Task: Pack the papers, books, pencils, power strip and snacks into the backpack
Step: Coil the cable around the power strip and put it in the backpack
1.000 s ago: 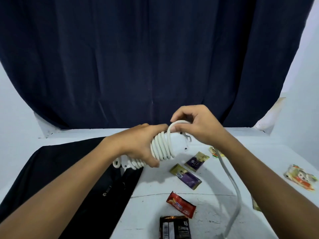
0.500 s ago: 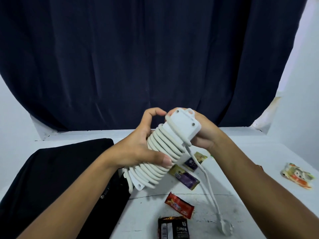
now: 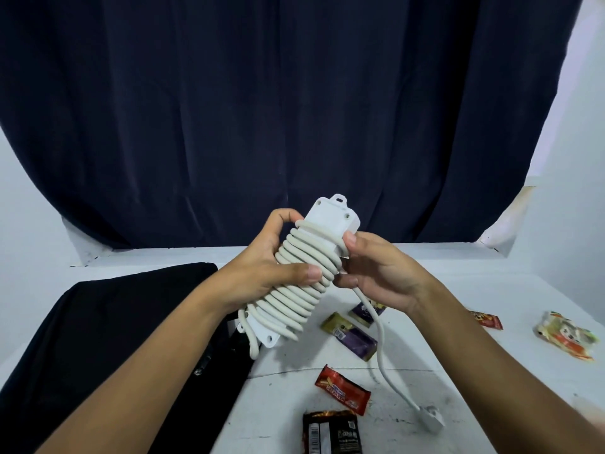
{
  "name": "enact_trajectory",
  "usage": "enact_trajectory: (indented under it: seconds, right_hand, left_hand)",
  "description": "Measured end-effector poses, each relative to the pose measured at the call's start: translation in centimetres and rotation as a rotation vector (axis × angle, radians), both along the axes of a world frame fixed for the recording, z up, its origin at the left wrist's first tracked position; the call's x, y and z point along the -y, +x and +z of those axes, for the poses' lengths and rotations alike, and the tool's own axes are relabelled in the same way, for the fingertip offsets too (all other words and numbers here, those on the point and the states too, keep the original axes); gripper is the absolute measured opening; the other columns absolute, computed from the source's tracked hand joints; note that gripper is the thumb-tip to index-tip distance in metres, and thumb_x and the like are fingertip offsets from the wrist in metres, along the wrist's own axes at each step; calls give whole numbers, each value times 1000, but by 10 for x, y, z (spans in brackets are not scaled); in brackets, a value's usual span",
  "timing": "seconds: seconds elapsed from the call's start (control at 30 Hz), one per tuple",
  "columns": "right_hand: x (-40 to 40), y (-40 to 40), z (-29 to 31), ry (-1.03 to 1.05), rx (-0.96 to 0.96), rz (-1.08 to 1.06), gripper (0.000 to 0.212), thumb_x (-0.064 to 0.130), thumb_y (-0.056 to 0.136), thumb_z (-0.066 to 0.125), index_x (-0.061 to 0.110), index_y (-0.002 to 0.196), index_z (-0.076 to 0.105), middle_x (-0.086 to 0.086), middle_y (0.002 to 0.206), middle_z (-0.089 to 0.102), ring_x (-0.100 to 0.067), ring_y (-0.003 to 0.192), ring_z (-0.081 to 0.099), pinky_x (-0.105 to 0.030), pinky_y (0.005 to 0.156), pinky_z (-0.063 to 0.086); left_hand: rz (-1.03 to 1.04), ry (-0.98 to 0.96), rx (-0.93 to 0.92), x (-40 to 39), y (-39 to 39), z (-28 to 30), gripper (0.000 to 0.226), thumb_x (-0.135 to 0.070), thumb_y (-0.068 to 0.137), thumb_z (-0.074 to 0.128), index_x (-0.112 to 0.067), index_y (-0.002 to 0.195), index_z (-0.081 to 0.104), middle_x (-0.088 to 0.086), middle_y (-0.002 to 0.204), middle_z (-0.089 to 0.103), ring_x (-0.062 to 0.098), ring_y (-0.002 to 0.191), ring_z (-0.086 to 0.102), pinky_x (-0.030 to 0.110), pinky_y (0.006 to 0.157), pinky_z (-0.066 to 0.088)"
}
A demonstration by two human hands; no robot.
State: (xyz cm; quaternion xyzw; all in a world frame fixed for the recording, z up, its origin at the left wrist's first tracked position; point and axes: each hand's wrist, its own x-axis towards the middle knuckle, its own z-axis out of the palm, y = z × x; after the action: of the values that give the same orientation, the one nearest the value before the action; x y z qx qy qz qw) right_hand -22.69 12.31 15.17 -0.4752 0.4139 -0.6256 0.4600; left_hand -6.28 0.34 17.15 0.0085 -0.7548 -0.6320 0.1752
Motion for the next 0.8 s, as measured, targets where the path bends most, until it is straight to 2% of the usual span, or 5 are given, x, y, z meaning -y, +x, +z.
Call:
enact_trajectory:
  seconds: [0.13,0.23,0.4,0.63,0.8]
  right_hand:
    - [-3,2,2,36,-87,-81,46,37,68,83,2,89,62,-4,75,55,-10,61,44,-15,44,28]
    - [-4,7,5,73,-197,-142,27,28,80,68,3,83,61,2,64,51,-8,55,38,-16,44,25]
    - [-5,17,6,108,-301,-224,26,31,81,66,6,74,59,9,54,50,-9,51,33,-19,48,24]
    - [-10,28,5,147,-456,-375,25,26,83,72,5,71,65,-8,60,46,-6,44,32,-16,42,27]
    - [-5,35,-4,248,-655,-523,40,45,92,57,9,76,65,-4,60,58,-9,41,44,-19,43,36]
  left_hand:
    - [56,-9,37,7,0,-9,72,-28,58,80,-20,117,41,-5,88,66,15,84,62,31,72,53]
    - [82,-22,59,10,2,-14,73,-31,57,80,-19,118,43,-9,87,65,12,81,63,29,69,52]
    - [102,-27,77,13,6,-18,74,-32,57,80,-18,120,43,-10,85,66,11,80,65,25,67,52]
    - [146,-155,123,20,12,-24,72,-31,58,84,-26,116,42,3,88,69,19,79,67,37,71,57]
    - [256,-181,81,25,5,-25,67,-18,65,88,-28,111,41,12,92,71,23,77,71,36,67,58]
